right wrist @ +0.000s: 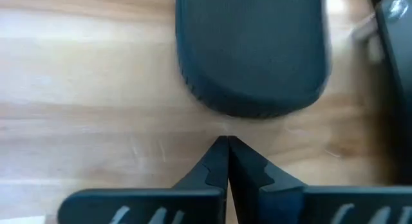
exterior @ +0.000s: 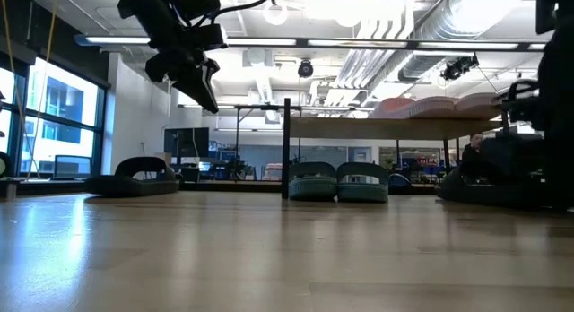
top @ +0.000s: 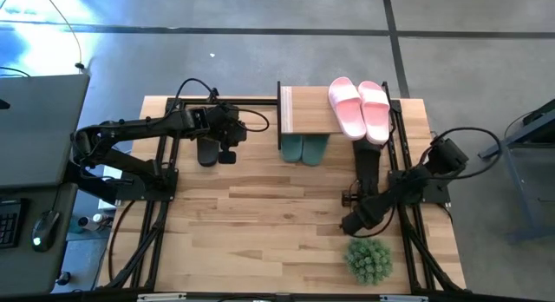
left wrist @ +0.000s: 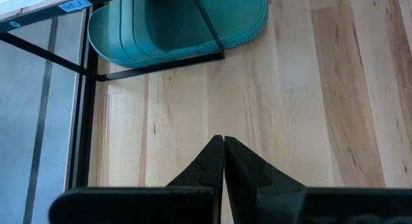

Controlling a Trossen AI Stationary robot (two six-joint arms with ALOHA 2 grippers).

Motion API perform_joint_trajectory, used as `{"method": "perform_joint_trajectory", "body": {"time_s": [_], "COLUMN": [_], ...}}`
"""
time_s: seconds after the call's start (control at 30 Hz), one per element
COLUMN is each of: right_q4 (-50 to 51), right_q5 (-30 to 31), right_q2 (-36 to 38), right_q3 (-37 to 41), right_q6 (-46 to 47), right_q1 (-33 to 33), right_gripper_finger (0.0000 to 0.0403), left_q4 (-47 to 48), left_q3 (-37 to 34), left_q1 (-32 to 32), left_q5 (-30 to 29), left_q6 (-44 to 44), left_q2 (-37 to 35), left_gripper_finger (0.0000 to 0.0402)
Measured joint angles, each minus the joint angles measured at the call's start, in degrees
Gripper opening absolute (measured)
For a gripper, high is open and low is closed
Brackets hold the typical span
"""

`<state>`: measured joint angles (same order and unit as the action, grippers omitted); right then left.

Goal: Pick and place slides into the shelf
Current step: Put the right black slipper under the shelf

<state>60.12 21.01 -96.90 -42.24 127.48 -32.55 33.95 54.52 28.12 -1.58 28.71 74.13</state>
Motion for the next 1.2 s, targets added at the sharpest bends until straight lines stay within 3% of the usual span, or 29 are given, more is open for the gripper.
{"method": "perform_joint_trajectory", "body": {"time_s": [0.57, 0.77, 1.2], "right_q4": [-1.8, -1.6, -1.4], "right_q5": [3.1, 7.2, 10.5], "right_q2": [0.5, 0.5, 0.6], "right_q3": [2.7, 2.8, 5.3], "right_q6": [0.0, 0.0, -5.2], "right_q1": [2.2, 2.9, 9.8], "right_gripper_finger": [0.0, 0.0, 0.0], "left_q4": [0.0, 0.0, 0.0], "left_q3": [0.0, 0.0, 0.0], "left_q1": [0.0, 0.0, 0.0], "left_q5": [-0.3, -0.3, -0.3], "left_q6": [0.1, 0.2, 0.2], "left_q2": [0.0, 0.0, 0.0], "left_gripper_finger": [0.0003, 0.0003, 0.0003]}}
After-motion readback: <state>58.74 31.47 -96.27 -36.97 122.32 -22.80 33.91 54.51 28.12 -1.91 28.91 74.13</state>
